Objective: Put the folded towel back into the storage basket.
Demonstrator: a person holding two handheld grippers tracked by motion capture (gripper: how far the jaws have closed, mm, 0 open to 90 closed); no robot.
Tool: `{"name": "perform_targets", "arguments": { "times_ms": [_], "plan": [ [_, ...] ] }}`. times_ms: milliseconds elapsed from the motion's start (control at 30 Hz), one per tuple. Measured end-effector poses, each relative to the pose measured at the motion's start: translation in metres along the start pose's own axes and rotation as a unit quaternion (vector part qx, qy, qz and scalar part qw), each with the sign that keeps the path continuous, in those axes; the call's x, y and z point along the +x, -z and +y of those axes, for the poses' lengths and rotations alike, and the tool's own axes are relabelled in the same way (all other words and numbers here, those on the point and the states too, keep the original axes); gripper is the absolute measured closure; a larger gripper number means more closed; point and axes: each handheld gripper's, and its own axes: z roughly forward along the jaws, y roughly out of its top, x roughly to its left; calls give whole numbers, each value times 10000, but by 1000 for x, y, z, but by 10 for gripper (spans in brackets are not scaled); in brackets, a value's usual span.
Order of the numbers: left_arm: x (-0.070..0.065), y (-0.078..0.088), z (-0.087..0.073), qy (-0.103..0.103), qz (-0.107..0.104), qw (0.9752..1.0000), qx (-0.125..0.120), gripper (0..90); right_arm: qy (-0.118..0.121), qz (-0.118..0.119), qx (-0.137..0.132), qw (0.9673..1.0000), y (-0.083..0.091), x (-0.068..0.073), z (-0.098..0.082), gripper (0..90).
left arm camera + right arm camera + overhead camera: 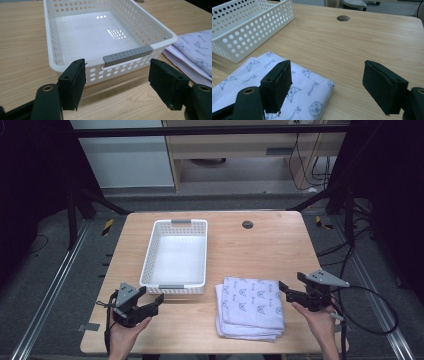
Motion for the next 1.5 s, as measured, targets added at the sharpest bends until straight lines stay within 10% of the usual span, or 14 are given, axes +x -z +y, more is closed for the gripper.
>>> {"name": "perform_targets", "arguments": {
  "times_ms": [1500],
  "plan": [
    [-80,-40,31,-495,-788,9957,20,292,-36,168,68,9998,-13,3,21,305]
  ]
}}
